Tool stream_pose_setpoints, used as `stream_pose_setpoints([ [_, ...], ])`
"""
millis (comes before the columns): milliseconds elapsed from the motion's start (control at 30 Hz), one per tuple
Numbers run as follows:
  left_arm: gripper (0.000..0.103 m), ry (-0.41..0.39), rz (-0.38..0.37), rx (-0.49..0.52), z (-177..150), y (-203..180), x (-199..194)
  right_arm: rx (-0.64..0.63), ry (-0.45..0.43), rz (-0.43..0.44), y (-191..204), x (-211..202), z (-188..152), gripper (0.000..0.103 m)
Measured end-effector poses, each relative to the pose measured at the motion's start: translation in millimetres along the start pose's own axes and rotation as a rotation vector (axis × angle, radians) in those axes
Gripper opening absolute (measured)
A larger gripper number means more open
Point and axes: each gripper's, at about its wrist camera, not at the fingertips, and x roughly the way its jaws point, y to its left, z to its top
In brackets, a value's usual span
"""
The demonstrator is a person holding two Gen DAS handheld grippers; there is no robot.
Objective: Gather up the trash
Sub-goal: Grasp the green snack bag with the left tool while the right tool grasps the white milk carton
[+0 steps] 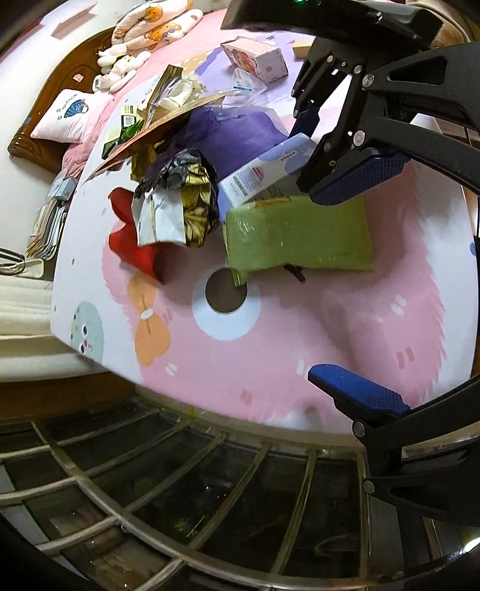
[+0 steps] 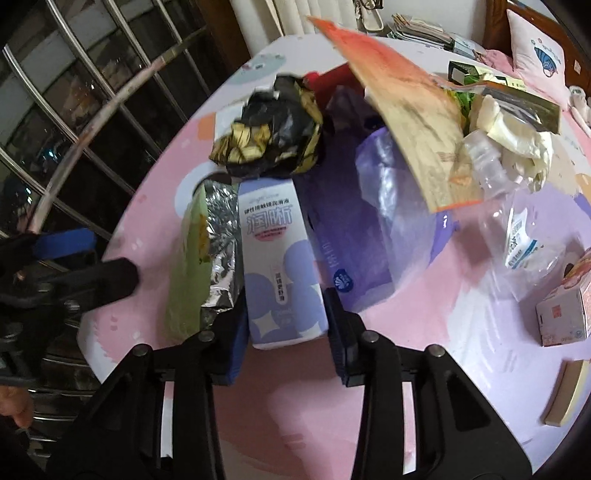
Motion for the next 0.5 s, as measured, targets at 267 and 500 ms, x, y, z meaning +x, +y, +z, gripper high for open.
stream_pose_setpoints([
  [267,0.090,0.049,-0.010,0.006,11,-20,27,0.063,-0.032,0.003,-24,-30,-12,0.032],
  [500,0.070,0.100,0.019,0.006,13,-43,60,0.103,-0.049,0.032,-32,-52,-29,0.032],
])
